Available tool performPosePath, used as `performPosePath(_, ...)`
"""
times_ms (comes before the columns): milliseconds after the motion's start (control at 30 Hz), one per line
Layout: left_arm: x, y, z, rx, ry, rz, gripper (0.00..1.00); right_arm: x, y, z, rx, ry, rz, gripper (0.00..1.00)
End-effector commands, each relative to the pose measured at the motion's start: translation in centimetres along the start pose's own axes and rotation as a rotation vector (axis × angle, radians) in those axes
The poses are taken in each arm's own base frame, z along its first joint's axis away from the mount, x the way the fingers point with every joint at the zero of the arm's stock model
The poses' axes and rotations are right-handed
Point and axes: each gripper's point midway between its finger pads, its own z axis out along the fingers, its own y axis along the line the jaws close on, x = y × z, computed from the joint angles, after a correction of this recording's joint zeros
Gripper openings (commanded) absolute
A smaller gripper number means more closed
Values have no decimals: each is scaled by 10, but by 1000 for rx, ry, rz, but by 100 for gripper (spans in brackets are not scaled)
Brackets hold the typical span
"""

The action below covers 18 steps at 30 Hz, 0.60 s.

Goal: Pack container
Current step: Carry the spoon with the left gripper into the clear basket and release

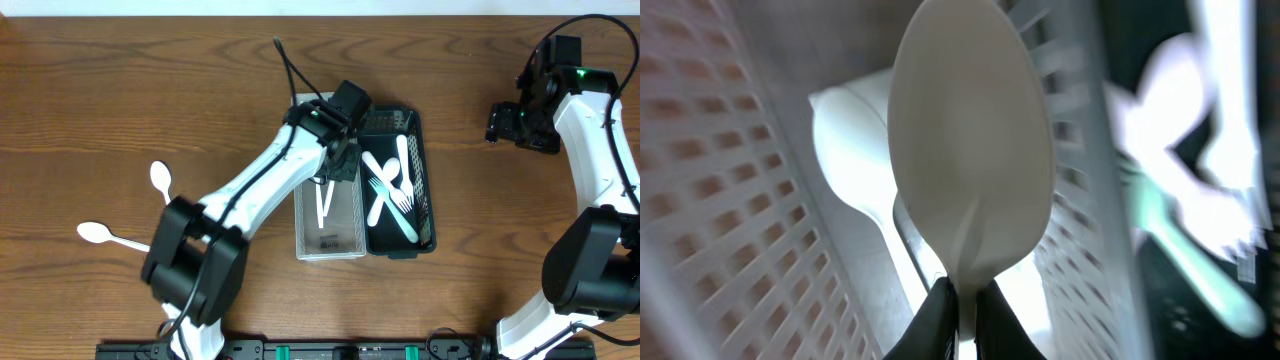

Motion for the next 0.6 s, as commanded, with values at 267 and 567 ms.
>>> performPosePath(267, -30, 29, -78, 2, -174, 38, 60, 2, 0, 1, 1, 6, -10, 77)
performPosePath(567, 4, 185, -186, -226, -304, -318, 79, 1, 0, 1, 0, 2, -10, 78)
